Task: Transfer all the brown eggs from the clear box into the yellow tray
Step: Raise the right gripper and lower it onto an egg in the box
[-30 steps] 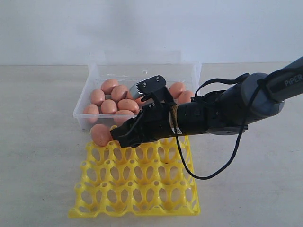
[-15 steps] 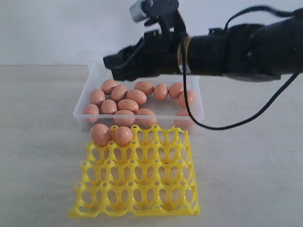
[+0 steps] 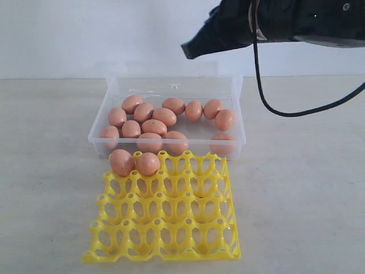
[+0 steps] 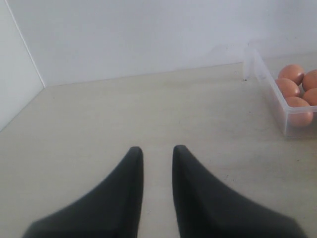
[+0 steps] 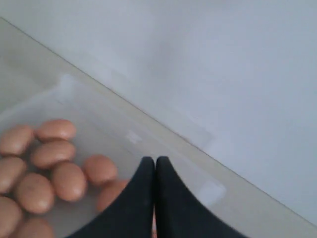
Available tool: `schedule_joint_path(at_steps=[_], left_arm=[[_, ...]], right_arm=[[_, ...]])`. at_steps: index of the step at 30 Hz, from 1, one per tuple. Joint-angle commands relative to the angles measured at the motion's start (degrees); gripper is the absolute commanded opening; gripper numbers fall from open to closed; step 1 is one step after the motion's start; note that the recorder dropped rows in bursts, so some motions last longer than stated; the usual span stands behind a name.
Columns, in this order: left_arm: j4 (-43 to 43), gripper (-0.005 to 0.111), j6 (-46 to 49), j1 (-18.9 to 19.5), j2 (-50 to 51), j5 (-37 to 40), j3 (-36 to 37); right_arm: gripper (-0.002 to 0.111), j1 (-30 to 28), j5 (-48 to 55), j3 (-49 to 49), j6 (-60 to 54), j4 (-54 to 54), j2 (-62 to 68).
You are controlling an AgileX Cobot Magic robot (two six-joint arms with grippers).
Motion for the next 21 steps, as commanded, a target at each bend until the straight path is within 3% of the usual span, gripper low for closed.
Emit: schedule_joint_path(at_steps=[1,6,9,15,17,21], left_arm=[[-0.11,0.022,-0.12,0.15,-0.11,-0.12,0.22],[-0.11,0.022,-0.12,0.15,-0.11,-0.12,0.22],[-0.11,0.022,-0.12,0.15,-0.11,-0.12,0.22],[-0.11,0.022,-0.12,0.15,-0.11,-0.12,0.22],[-0.11,0.022,-0.12,0.15,-0.11,-0.12,0.22],[-0.11,0.022,-0.12,0.15,-0.11,-0.12,0.22]], right_arm=[[0.000,-0.55,21.00,-3.84,-18.95,14.53,2.28],[0.000,-2.97,32.35,-14.37,-63.38,61.64,5.94],[0.000,-5.92,45.24,-22.48,-74.06,79.19,11.41],[0.003,-7.55,48.87,-33.48,-74.68,80.56,21.46],[0.014,-7.55,48.76,-35.58,-75.71,82.03,24.05],[0.046,-7.55,48.76,-37.77,-76.00,82.78,29.03]])
